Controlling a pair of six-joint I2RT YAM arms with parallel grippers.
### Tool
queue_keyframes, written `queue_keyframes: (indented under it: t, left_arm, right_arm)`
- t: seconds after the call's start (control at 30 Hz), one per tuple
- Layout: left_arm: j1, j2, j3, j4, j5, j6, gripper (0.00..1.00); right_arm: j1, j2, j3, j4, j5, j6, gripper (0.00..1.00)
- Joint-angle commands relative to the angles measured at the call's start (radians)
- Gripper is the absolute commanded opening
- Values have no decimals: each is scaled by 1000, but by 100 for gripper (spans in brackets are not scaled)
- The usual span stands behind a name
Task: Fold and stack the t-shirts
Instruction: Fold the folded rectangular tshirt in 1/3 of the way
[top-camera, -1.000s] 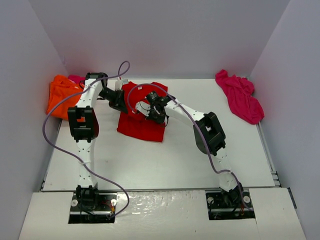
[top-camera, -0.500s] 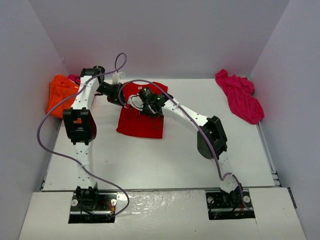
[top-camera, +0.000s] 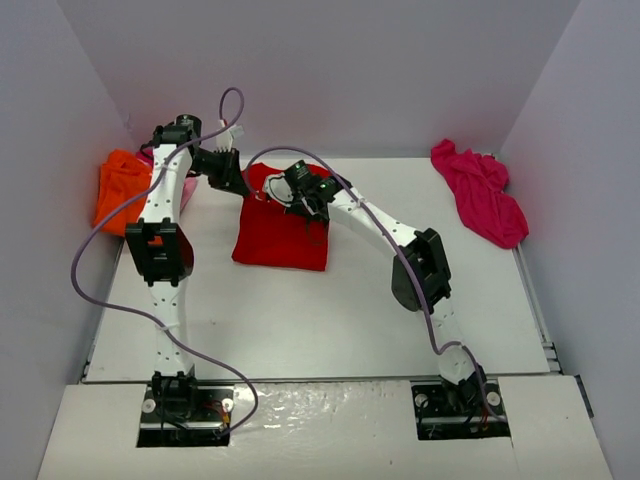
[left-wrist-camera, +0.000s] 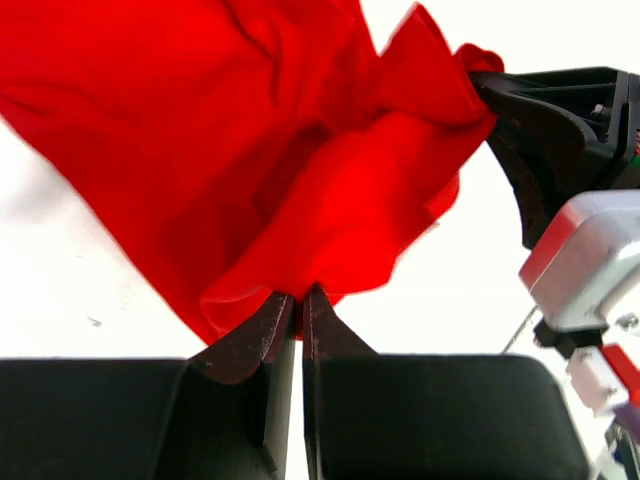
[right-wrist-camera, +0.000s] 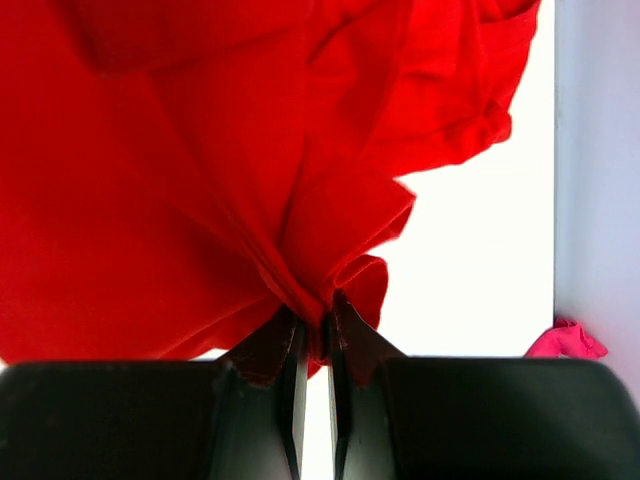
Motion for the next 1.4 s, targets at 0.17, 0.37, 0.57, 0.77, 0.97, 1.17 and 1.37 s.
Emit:
queue_keyframes:
  t: [0.17,0.37,0.57,0.77,0.97,1.17,1.37]
  left_arm:
    - [34,153,185,27,-10,-69,0]
    - [36,244,233,124,37,-114,5]
    - [36,181,141,249,48,-126,47]
    - [33,46,41,223,1,-17,56]
    - [-2,-181,-257,252,-148,160,53]
    - [-100,-443,-731,436,-387,350,36]
    - [-213,-586,-1062,651,-560,412,28]
  right_arm:
    - [-61,156,172,13,-23,-16,0]
    - [-89,260,251,47,2,-20,18]
    - [-106,235,224,118,54,-25,60]
    - [-97,94,131,135,87,-22,69]
    - [-103,-100,-59,147,90,-27,67]
    - [-121,-326,-367,166,-33,-46,65]
    - [-75,-419,-556,139,-152,-46,64]
